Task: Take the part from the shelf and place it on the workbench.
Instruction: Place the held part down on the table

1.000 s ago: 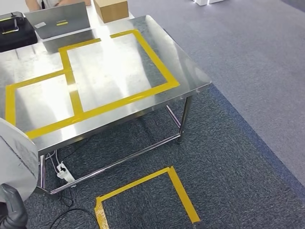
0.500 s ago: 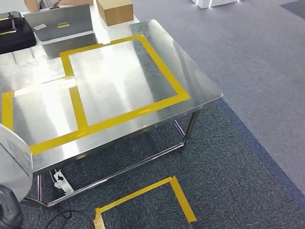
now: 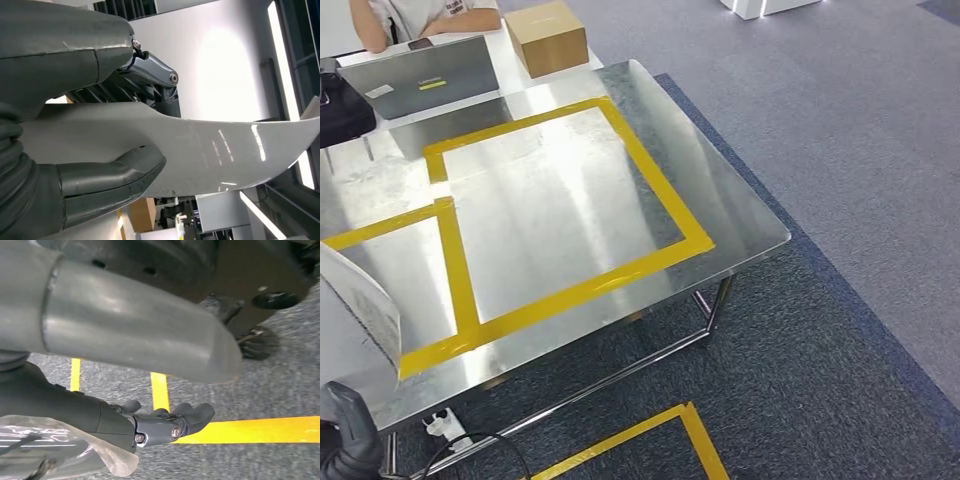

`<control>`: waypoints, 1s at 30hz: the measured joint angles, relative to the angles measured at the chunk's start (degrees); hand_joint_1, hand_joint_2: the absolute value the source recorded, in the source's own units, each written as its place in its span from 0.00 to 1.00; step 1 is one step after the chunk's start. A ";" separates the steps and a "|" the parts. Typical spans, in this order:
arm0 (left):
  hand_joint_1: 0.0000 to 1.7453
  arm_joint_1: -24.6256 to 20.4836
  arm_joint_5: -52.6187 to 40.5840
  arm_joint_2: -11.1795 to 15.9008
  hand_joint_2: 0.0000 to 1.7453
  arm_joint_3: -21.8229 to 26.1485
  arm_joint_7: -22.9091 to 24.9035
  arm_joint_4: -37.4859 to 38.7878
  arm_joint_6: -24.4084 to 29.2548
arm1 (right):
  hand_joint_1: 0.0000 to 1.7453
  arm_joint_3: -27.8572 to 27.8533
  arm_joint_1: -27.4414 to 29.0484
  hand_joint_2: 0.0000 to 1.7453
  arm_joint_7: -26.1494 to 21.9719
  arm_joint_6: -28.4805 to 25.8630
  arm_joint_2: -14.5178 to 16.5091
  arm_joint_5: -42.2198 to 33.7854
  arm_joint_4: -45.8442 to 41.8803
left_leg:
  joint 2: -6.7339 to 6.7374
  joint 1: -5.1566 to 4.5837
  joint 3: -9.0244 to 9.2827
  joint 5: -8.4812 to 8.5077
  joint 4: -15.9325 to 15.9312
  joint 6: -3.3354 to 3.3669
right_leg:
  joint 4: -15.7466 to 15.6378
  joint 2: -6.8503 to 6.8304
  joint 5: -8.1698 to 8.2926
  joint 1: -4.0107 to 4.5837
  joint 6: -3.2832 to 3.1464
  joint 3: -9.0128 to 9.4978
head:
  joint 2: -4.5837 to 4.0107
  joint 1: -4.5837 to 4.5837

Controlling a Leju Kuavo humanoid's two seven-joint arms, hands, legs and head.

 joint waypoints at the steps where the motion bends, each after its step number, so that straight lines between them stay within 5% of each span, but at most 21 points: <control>1: 1.00 -0.07 0.07 0.04 1.00 0.03 0.00 0.01 0.20 | 0.00 0.00 -0.08 0.00 0.01 -0.01 0.01 0.04 0.00 | 0.00 0.02 -2.32 -2.34 2.12 -0.11 | -0.27 0.14 -0.55 0.00 -0.08 0.96 | 0.00 -0.01; 3: 1.00 -0.11 -0.02 0.15 1.00 0.15 0.02 0.03 0.78 | 0.00 0.00 -0.15 0.00 0.10 -0.02 0.01 0.18 0.00 | 0.00 0.02 -5.70 -7.13 3.01 -0.15 | -0.58 0.48 -1.91 0.00 -0.04 2.98 | 0.00 -0.01; 4: 1.00 -0.13 -0.32 0.20 1.00 0.27 0.06 0.05 1.16 | 0.00 0.00 -0.17 0.00 0.15 -0.02 0.01 0.26 0.00 | 0.00 0.01 -6.64 -7.59 1.73 -0.05 | -0.63 0.66 -2.70 0.01 0.04 4.08 | 0.00 -0.03; 5: 1.00 -0.15 -0.73 0.23 1.00 0.41 0.11 0.10 1.54 | 0.00 0.00 -0.20 0.00 0.21 -0.02 0.01 0.36 0.00 | 0.00 -0.01 -7.18 -5.96 -0.45 0.12 | -0.65 0.80 -3.54 0.01 0.18 5.22 | 0.00 -0.04; 8: 1.00 -0.09 -1.75 0.33 1.00 0.99 0.24 0.38 2.28 | 0.00 0.00 -0.22 0.00 0.38 -0.02 0.04 0.51 0.13 | 0.01 -0.35 -7.85 5.07 -6.74 0.85 | -0.41 1.15 -5.81 0.17 0.84 7.21 | -0.02 -0.07; 9: 1.00 -0.09 -1.90 0.36 1.00 1.14 0.26 0.46 2.40 | 0.00 0.00 -0.27 0.00 0.45 -0.03 0.05 0.53 0.17 | -0.02 -0.52 -7.95 7.11 -7.36 1.08 | -0.42 1.22 -6.35 0.23 1.13 7.36 | -0.03 -0.08; 12: 1.00 -0.34 -2.08 0.35 1.00 1.42 0.26 0.55 2.57 | 0.00 0.02 -0.58 0.00 0.53 -0.04 0.08 0.54 0.16 | -0.16 -0.43 -7.46 7.70 -8.25 1.75 | -0.82 1.03 -7.43 0.25 2.05 7.70 | -0.02 -0.07; 14: 1.00 -0.41 -2.79 0.30 1.00 1.54 0.29 0.55 3.11 | 0.00 0.02 -0.75 0.00 0.54 -0.04 0.08 0.55 0.14 | -0.11 -0.16 -6.74 7.81 -9.27 2.24 | 2.45 0.63 -9.45 0.30 2.42 6.01 | -0.02 -0.01; 17: 1.00 -0.33 -7.64 -0.12 1.00 1.65 0.78 0.55 5.83 | 0.00 0.01 -0.75 0.00 0.62 -0.07 0.08 0.57 0.13 | -0.04 -0.19 -6.06 7.31 -9.66 2.83 | 13.48 0.41 -12.95 0.36 2.64 -1.10 | -0.02 -0.02; 19: 1.00 -0.33 -15.30 -0.72 1.00 2.03 1.82 0.56 8.05 | 0.00 0.00 -0.63 0.00 0.75 -0.05 0.08 0.81 0.13 | -0.22 -0.22 -5.31 6.62 -9.66 2.98 | 14.80 0.41 -10.57 0.39 2.54 -3.76 | -0.02 0.00; 21: 1.00 -0.67 -26.35 -1.82 1.00 3.47 2.81 0.57 9.46 | 0.00 0.00 -0.65 0.00 0.88 0.04 0.07 1.24 0.13 | -0.41 -0.24 -4.28 5.81 -9.70 2.86 | 8.65 0.40 -4.80 0.51 2.03 -2.84 | -0.02 0.02; 23: 1.00 -1.63 -37.92 -3.54 1.00 6.77 3.75 0.57 9.87 | 0.00 0.00 -0.80 0.00 1.07 0.18 0.02 1.63 0.13 | -0.52 -0.48 -3.68 5.06 -9.60 2.37 | 2.60 0.37 -1.23 0.73 1.38 -0.79 | -0.02 -0.02; 27: 1.00 -4.13 -52.67 -5.96 1.00 15.23 6.32 0.63 10.02 | 0.00 -0.01 -1.09 0.00 1.36 0.61 -0.03 2.27 0.13 | -0.41 -0.65 -3.35 4.53 -9.79 1.29 | 0.18 0.62 -0.96 0.65 0.77 0.33 | -0.02 -0.10; 30: 1.00 -6.18 -61.30 -6.42 1.00 20.31 9.31 1.12 10.06 | 0.00 -0.03 -1.18 0.00 1.43 0.95 -0.01 2.56 0.13 | -0.31 -0.43 -5.75 1.04 -4.20 0.26 | -0.40 0.34 -0.90 0.29 0.24 0.84 | -0.02 -0.28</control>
